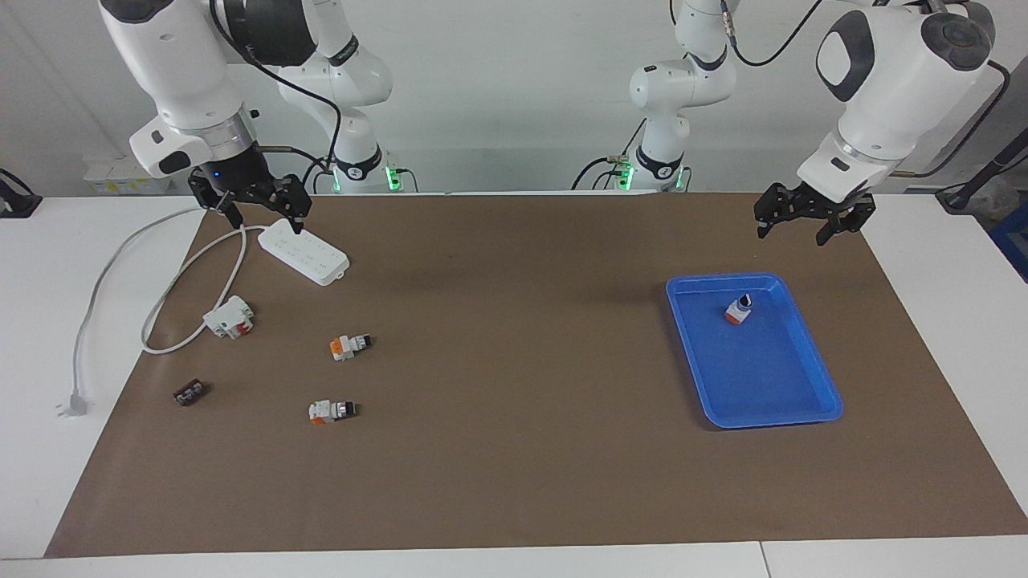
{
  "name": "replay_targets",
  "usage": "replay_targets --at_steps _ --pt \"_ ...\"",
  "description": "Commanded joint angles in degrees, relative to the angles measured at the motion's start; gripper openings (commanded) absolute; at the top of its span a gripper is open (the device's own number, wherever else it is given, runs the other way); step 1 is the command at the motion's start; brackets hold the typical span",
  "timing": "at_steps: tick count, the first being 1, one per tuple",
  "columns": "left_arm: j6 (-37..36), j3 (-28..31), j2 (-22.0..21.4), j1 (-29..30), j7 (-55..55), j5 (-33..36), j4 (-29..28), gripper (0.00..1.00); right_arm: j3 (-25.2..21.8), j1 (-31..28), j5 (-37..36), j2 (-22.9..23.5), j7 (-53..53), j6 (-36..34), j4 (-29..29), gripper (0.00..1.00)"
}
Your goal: Turn and place switch with both arms
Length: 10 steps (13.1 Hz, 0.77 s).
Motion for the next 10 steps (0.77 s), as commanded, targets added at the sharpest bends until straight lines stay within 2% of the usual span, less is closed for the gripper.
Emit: replay_targets --at_steps 1,3,10 --pt "-1.55 5.52 0.23 -6.02 -0.9 -0.73 1.8 1.0 0.27 -0.61 0.7 -0.7 -1.69 -0.3 -1.0 1.0" --pt "-2.78 10.11 0.76 -10.26 -0.9 -1.08 3.73 1.0 0.18 -0.69 0.61 -0.61 -1.61 -0.22 -0.91 1.0" --pt "-2.0 10.03 -0.03 -10.36 -0.99 -1.34 2.52 1.0 0.18 -0.6 0.7 -0.61 -1.26 0.4 -0.91 1.0"
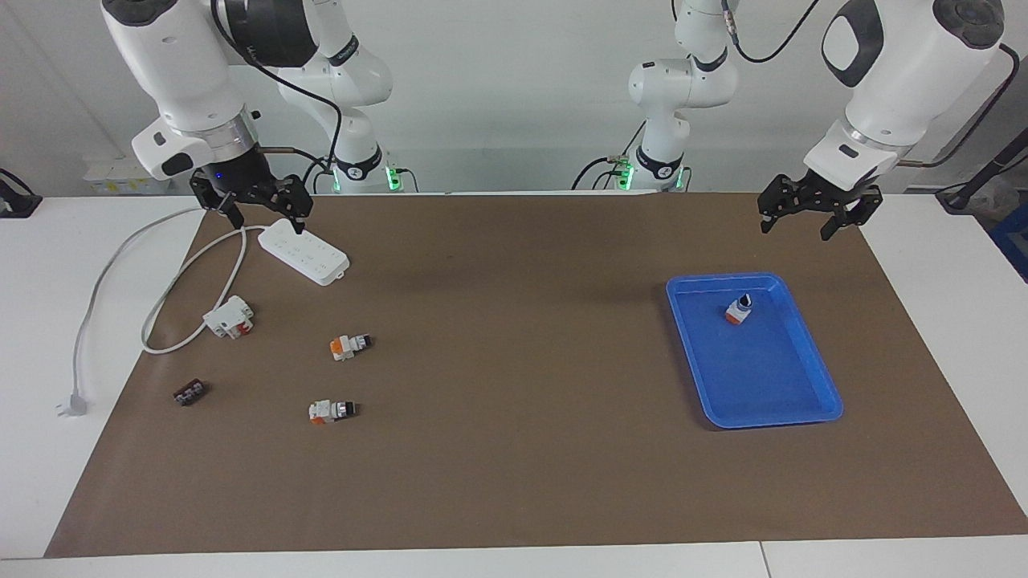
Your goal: Turn and place switch with both arms
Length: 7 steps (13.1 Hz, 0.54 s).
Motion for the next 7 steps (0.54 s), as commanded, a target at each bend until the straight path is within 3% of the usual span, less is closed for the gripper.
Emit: replay_targets --at_steps 1,7 --pt "-1.1 0.98 -0.16 -1.72 -0.86 -0.6 0.09 1.0 0.17 -0.64 0.61 -0.61 -0.74 0.4 -0.71 1.0" --pt "-0.92 0.89 -0.16 -1.81 -2.17 -0.6 0.09 1.0 0.25 -0.55 0.61 -0.61 -0.83 0.4 -0.71 1.0"
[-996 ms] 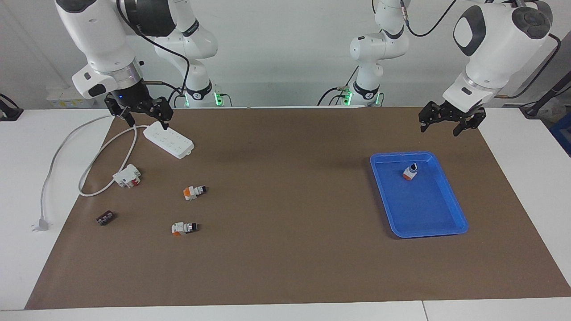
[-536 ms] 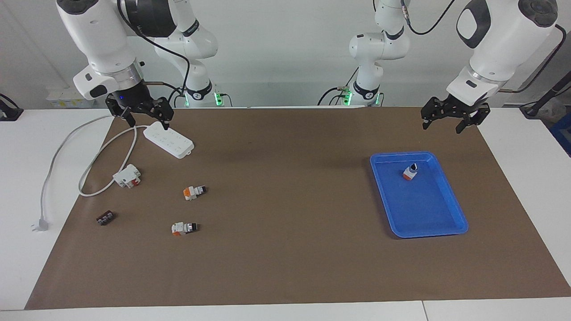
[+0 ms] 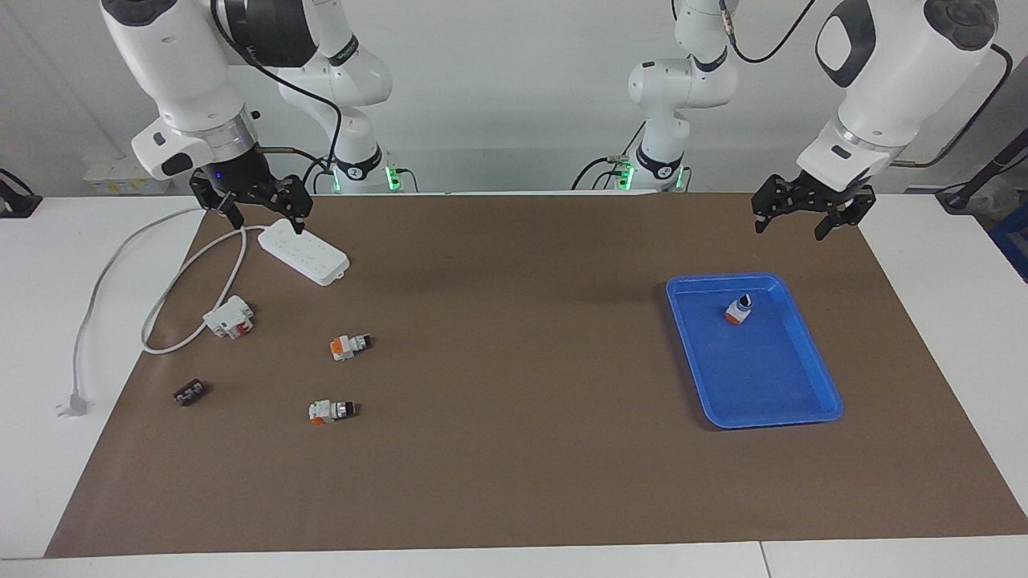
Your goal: Turn and place switch with both arms
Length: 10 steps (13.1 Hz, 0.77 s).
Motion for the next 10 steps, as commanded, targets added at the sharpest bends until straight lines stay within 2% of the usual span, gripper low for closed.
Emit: replay_targets --at_steps 1,10 --pt "-0.69 0.92 -0.18 -1.01 -0.84 -0.58 0.11 1.0 0.17 -0.54 0.69 -0.61 -0.83 0.38 -0.71 1.0" --pt "-0.25 0.92 -0.36 -0.75 -0.76 -0.58 -0.69 1.0 0.17 -0.54 0.69 -0.61 -0.65 0.38 -0.72 1.0"
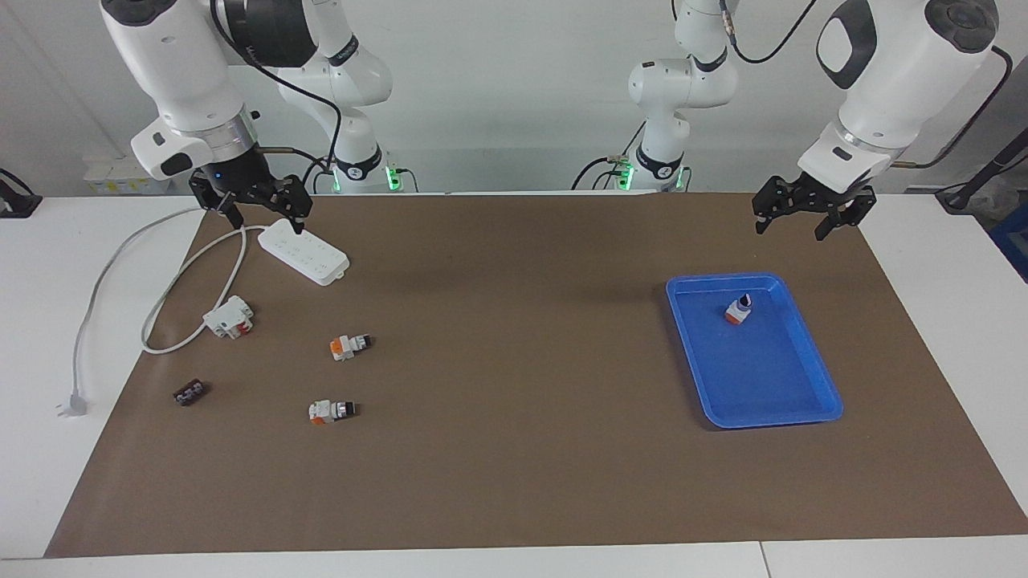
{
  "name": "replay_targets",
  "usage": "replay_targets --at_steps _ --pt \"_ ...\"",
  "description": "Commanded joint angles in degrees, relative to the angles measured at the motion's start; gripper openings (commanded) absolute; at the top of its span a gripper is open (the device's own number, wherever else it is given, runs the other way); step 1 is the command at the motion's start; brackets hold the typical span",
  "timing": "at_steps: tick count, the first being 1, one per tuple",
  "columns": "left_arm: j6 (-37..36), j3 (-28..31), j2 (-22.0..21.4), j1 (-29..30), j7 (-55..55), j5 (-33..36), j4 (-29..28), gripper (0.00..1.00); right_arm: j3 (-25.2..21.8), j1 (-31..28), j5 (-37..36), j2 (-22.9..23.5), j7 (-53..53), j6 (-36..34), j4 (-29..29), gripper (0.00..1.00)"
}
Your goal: Turn and place switch with both arms
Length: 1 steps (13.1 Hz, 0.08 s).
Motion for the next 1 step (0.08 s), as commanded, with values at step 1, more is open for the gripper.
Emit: replay_targets --at_steps 1 --pt "-0.25 0.72 -0.42 -0.57 -0.61 -0.58 -0.53 1.0 0.19 -0.52 0.61 -0.61 -0.65 0.36 -0.71 1.0"
